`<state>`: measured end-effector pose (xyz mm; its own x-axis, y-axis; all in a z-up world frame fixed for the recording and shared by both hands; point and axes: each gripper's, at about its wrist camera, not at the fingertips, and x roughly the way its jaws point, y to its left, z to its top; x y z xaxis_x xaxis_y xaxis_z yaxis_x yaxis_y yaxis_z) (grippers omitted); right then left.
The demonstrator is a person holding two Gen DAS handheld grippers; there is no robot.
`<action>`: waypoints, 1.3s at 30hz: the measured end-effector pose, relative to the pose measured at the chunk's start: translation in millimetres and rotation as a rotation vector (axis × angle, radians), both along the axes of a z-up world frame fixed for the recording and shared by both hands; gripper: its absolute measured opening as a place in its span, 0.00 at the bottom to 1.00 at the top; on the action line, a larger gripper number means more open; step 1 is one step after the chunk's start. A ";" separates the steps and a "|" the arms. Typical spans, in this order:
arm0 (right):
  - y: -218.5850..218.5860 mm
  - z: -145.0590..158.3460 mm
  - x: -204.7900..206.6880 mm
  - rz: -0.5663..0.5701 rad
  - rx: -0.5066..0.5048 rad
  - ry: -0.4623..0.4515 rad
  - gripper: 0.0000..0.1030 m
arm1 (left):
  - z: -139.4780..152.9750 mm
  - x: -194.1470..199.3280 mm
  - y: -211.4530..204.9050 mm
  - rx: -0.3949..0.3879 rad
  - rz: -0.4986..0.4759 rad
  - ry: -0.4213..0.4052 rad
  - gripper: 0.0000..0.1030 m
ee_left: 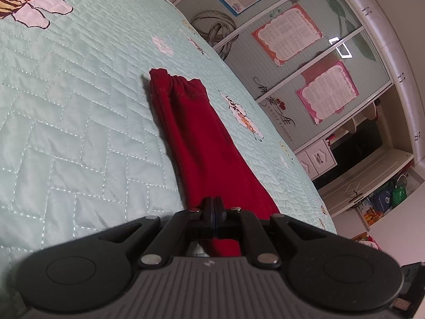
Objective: Fold clothes
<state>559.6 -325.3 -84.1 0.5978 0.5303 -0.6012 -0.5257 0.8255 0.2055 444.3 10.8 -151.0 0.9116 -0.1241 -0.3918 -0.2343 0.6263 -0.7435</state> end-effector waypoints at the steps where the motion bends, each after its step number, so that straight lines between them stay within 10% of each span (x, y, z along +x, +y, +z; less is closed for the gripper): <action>1: 2.6 -2.9 2.8 -0.005 -0.001 -0.003 0.08 | -0.2 0.0 0.3 0.001 0.000 0.000 0.06; 6: 21.8 -12.4 11.4 0.044 -0.051 -0.008 0.33 | -0.7 0.4 1.1 0.001 -0.001 -0.002 0.06; 10: 29.4 -16.9 10.5 0.076 -0.107 -0.029 0.31 | 0.0 0.9 0.5 0.002 -0.002 -0.003 0.06; 13: 32.3 -19.4 8.9 0.112 -0.119 -0.034 0.00 | 0.0 1.3 0.2 0.003 -0.002 -0.004 0.06; 39: 71.8 6.8 26.5 -0.020 -0.008 -0.026 0.14 | 0.8 -2.8 -0.8 -0.012 0.004 -0.010 0.05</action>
